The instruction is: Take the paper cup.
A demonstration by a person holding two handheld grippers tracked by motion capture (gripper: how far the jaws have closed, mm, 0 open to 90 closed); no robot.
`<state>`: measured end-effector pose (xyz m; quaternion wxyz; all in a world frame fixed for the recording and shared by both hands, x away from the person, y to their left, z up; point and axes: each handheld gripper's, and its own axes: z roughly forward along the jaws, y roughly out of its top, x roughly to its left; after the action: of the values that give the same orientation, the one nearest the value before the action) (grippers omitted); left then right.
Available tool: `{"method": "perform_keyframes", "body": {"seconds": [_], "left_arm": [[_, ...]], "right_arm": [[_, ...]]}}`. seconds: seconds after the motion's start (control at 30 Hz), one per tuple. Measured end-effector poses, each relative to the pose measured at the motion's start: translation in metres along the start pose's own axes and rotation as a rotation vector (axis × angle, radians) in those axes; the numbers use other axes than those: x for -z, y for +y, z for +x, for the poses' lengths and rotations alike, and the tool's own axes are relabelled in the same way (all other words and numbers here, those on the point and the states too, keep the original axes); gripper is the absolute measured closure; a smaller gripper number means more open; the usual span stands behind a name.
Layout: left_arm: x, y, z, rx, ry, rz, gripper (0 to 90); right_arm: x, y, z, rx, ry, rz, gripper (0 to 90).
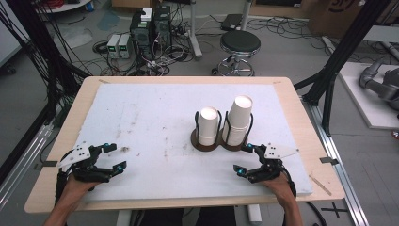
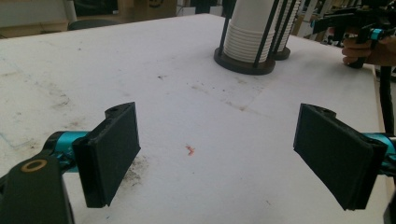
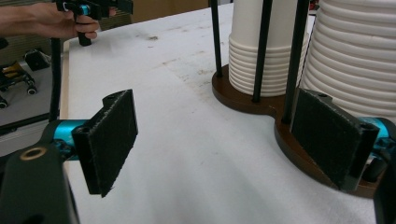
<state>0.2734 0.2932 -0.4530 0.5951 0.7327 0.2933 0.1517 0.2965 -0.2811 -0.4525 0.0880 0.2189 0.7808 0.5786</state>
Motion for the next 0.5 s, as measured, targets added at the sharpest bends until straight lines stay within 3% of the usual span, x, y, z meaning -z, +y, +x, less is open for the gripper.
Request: {"method": "perform_keyframes", "body": {"seconds": [0.5], "left_arm": [[-0.0003,0.0001,-0.0006,-0.007,0.002,0.004,14.3]], "right_arm": [[-0.0006,0.0003,-0.0012,0.001,0.005,0.003,15.5]]}}
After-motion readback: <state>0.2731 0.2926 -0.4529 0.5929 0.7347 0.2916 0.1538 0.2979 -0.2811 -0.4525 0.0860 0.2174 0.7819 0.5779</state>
